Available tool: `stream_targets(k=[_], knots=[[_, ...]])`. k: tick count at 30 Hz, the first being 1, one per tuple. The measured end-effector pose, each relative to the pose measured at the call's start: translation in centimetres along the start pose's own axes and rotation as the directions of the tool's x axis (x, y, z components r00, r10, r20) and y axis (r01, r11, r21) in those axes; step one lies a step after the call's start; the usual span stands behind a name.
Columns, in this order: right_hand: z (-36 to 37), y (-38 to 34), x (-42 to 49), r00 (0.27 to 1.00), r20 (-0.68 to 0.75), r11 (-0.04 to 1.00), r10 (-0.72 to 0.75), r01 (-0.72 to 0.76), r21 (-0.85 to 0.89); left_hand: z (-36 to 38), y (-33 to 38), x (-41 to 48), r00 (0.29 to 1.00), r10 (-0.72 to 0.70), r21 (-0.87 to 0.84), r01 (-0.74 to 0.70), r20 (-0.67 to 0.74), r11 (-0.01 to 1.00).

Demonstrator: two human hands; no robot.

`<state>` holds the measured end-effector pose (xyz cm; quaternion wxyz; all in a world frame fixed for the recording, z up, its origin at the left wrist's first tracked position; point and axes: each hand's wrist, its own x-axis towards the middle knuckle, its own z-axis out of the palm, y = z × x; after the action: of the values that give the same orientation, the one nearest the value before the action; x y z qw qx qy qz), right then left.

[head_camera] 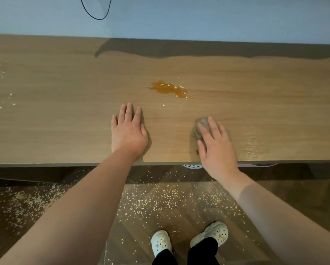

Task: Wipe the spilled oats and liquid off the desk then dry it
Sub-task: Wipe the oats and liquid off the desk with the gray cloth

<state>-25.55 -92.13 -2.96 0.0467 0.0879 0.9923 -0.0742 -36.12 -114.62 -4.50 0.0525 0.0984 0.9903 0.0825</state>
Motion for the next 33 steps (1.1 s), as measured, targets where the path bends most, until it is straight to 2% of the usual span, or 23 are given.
stream_targets(k=[2, 3, 5, 8, 10, 12, 14, 16, 17, 18, 20, 23, 25, 28, 31, 33], knots=[[-0.5, 1.5, 0.5, 0.995, 0.057, 0.997, -0.077, 0.078, -0.013, -0.1, 0.0, 0.0, 1.0, -0.001, -0.001, 0.001, 0.007, 1.0], [-0.4, 2.8, 1.6, 0.998, 0.021, 0.998, -0.055, 0.056, -0.028, -0.1, 0.0, 0.0, 1.0, -0.001, -0.002, 0.001, 0.01, 1.0], [-0.2, 5.1, 5.3, 0.991, -0.092, 0.995, 0.101, -0.103, -0.017, -0.2, 0.0, 0.0, 1.0, 0.001, -0.007, -0.001, 0.012, 1.0], [-0.7, 5.0, 11.7, 0.913, -0.165, 0.927, 0.373, -0.358, 0.11, -0.2, 0.0, 0.0, 1.0, 0.002, -0.013, -0.002, 0.016, 1.0], [-0.7, 2.8, 14.6, 0.899, -0.162, 0.911, 0.407, -0.386, 0.145, -0.2, 0.0, -0.1, 1.0, -0.001, -0.023, 0.001, 0.018, 1.0], [-0.4, 0.6, 15.5, 0.94, -0.173, 0.952, 0.294, -0.273, 0.136, -0.2, 0.0, 0.0, 1.0, -0.003, -0.03, 0.003, 0.016, 1.0], [0.1, 0.1, 14.6, 0.983, -0.16, 0.993, 0.087, -0.073, 0.093, -0.2, 0.0, 0.0, 1.0, -0.006, -0.03, 0.006, 0.018, 1.0], [0.0, 1.8, 13.7, 0.987, -0.127, 0.991, -0.094, 0.105, 0.087, -0.2, 0.1, -0.1, 1.0, -0.007, -0.023, 0.008, 0.02, 1.0], [-0.3, 3.1, 13.8, 0.984, -0.125, 0.986, -0.131, 0.142, 0.084, -0.2, 0.1, -0.1, 1.0, -0.008, -0.022, 0.008, 0.021, 1.0], [-0.5, 4.3, 14.4, 0.984, -0.138, 0.988, -0.115, 0.128, 0.084, -0.2, 0.1, 0.0, 1.0, -0.008, -0.024, 0.009, 0.021, 1.0], [-1.0, 5.7, 15.8, 0.985, -0.172, 0.99, 0.004, 0.021, 0.14, -0.2, 0.1, 0.0, 1.0, -0.011, -0.024, 0.011, 0.024, 1.0], [-1.1, 4.0, 14.9, 0.974, -0.191, 0.966, 0.125, -0.076, 0.247, -0.3, 0.1, 0.0, 0.999, -0.013, -0.015, 0.014, 0.039, 1.0], [-0.7, 2.1, 11.4, 0.987, -0.153, 0.969, 0.057, -0.018, 0.247, -0.4, 0.1, -0.1, 0.999, -0.015, -0.012, 0.015, 0.043, 1.0], [0.0, -0.4, 4.8, 0.991, -0.035, 0.969, -0.127, 0.132, 0.21, -0.4, 0.1, -0.1, 0.999, -0.018, -0.014, 0.019, 0.04, 1.0], [1.5, -2.4, 0.3, 0.958, -0.05, 0.95, -0.283, 0.287, 0.124, -0.4, 0.2, -0.1, 0.999, -0.017, -0.01, 0.018, 0.039, 1.0], [2.2, -3.0, -1.5, 0.92, -0.059, 0.908, -0.388, 0.392, 0.145, -0.4, 0.1, -0.1, 0.999, -0.018, -0.01, 0.019, 0.041, 1.0]])
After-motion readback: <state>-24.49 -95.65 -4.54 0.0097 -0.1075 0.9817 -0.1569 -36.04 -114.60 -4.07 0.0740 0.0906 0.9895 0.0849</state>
